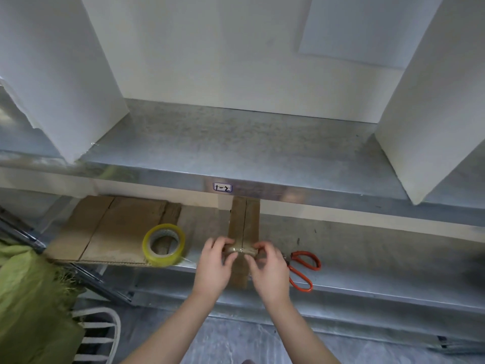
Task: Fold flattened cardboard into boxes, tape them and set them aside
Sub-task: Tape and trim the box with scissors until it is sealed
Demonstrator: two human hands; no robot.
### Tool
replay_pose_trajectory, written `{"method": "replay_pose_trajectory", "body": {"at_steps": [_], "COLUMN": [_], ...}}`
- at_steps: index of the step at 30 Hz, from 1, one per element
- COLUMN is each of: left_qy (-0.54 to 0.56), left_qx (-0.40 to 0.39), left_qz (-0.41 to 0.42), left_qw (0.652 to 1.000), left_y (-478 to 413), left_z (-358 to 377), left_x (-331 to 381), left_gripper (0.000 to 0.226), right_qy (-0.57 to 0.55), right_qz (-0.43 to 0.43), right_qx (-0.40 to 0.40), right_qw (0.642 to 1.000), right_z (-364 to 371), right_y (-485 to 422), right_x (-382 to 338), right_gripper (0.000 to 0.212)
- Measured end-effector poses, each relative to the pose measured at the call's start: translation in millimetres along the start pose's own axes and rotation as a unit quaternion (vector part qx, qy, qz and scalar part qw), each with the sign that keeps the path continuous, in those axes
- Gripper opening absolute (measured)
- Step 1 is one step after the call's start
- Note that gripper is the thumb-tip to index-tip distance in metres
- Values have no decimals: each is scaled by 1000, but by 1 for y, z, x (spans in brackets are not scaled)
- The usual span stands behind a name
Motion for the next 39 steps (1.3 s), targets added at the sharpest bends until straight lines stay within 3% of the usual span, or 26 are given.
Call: {"method": "replay_pose_trajectory", "body": {"at_steps": [4, 7, 11, 13, 16, 23, 26, 31, 36, 39], "left_qy": [-36, -48, 0, 11, -50, -65, -33, 83, 51, 17], "left_qx": [32, 14, -151, -219, -229, -165, -130, -184, -135, -145], "left_qz": [25, 41, 41, 70, 136, 152, 97, 31, 39, 45], "left_qw": [999, 998, 988, 973, 963, 972, 986, 979, 989, 988], "left_y": [2, -1, -13, -18, -29, -41, -38, -31, -41, -43], "left_z": [2, 1, 7, 4, -3, -5, -3, 4, 2, 4], "left_x": [0, -1, -7, -5, 0, 2, -6, -15, -17, -17], "left_gripper": [19, 22, 49, 55, 48, 33, 31, 33, 26, 22], "right_qy": [5, -18, -47, -34, -1, -27, -39, -69, -72, -42], "right_qz": [-6, 5, 41, 42, 19, 19, 23, 24, 23, 13], "right_qx": [37, -16, -158, -213, -237, -168, -122, -121, -67, -69], "right_qw": [999, 1000, 985, 976, 971, 985, 991, 990, 995, 997], "right_z": [3, 9, 7, 3, 2, 5, 6, 5, 11, 13], "right_y": [5, 2, -13, -19, -27, -31, -27, -30, -33, -36], "right_x": [1, 9, 17, 15, 8, 7, 8, 11, 12, 13], "right_gripper": [21, 30, 56, 54, 43, 32, 34, 26, 25, 22]}}
Point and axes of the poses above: each hand's wrist, its own y-axis away from the middle knuckle, its own z-axis out of the palm, x = y × z, the point moved 10 cm from there along -y, towards the middle knuckle, and after that the axes turned 13 degrees about -y, right-handed, at the moved point
